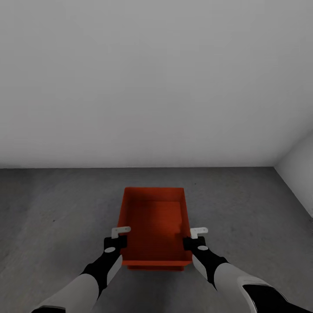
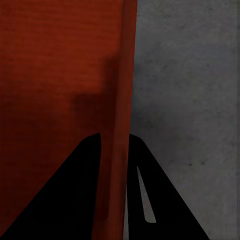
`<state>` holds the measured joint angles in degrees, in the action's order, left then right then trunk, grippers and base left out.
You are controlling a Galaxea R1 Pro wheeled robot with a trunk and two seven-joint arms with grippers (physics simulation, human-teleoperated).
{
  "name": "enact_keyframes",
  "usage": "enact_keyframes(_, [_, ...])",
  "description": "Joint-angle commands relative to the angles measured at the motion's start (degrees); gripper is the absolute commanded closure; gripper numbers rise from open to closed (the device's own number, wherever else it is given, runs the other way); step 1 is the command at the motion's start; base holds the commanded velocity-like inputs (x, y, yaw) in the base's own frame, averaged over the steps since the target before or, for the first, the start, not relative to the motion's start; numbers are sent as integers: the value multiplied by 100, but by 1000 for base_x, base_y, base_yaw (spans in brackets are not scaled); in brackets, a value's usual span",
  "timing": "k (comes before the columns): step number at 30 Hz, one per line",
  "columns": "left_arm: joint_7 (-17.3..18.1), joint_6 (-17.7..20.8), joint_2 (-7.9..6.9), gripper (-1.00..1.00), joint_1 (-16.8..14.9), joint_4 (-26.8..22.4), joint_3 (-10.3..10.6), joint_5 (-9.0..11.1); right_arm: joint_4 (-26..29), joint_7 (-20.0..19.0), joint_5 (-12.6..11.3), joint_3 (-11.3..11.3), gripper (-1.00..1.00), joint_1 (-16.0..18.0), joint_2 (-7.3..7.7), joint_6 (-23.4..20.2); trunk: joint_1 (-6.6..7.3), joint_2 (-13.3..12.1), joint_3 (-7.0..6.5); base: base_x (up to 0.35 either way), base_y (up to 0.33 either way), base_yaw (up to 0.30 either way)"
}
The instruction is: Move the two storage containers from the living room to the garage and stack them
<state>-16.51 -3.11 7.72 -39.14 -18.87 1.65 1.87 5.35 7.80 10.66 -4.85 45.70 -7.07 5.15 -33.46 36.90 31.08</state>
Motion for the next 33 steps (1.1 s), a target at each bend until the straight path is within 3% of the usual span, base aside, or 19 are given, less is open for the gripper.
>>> enact_keyframes(1, [-98,-21,-239,100,3,6,46,-11,439,204,59,-586,100,9,1,21,-1,5,6,0,-10,0])
enact_keyframes(25, [-98,-18,-239,100,3,6,46,-14,437,280,59,-578,100,9,-5,28,-1,5,6,0,-1,-46])
enact_keyframes(26, [-40,4,-39,100,3,39,10,24,20,26,69,-87,100,9,-11,53,-1,6,5,0,0,0])
enact_keyframes(33, [46,-16,-44,100,9,80,-116,-76,-64,-17,-3,17,100,9,1,55,-1,6,5,0,0,0])
